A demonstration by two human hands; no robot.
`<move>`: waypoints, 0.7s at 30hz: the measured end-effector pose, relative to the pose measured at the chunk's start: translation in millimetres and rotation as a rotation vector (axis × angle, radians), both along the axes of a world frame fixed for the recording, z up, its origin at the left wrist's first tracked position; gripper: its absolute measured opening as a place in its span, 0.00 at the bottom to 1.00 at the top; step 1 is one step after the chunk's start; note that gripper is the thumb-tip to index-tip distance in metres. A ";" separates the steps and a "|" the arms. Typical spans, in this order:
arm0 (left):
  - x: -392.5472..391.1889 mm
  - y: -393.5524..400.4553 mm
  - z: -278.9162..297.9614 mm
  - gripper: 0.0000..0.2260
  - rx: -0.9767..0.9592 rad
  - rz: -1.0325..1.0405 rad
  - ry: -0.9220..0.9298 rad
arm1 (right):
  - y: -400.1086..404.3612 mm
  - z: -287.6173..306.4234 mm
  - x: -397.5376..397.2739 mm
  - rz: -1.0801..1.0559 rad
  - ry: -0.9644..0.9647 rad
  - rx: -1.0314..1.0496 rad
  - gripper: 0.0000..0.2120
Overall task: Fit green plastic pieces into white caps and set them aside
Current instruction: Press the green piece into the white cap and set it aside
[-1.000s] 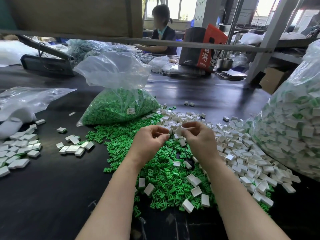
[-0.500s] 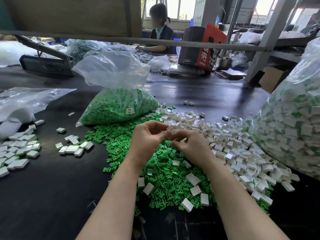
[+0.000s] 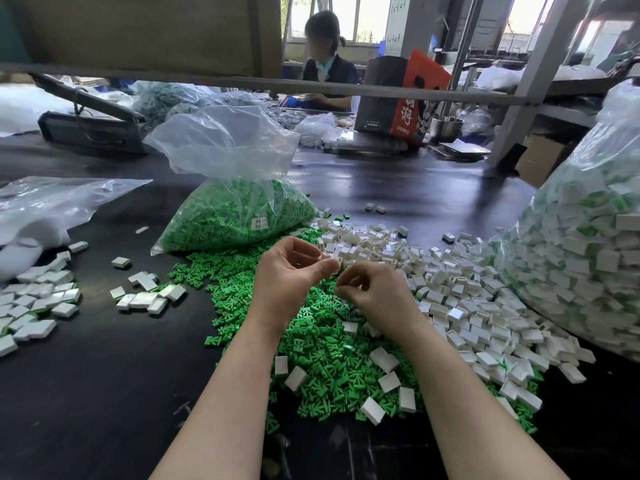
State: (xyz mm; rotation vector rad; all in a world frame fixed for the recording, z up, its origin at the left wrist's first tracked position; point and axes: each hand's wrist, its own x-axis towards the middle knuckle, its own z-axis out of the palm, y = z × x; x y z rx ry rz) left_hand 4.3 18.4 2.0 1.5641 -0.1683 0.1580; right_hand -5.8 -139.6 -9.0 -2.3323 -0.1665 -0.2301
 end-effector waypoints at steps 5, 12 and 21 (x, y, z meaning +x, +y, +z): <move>1.7 0.4 -1.3 0.18 -0.068 -0.007 0.059 | -2.6 5.7 -2.5 0.038 0.026 0.479 0.09; 3.0 2.1 -4.7 0.14 -0.103 -0.055 0.068 | -1.3 11.5 -5.2 0.039 0.040 0.679 0.09; 3.0 -1.5 -6.3 0.06 -0.144 -0.104 0.102 | -1.6 10.8 -4.7 0.025 0.011 0.767 0.03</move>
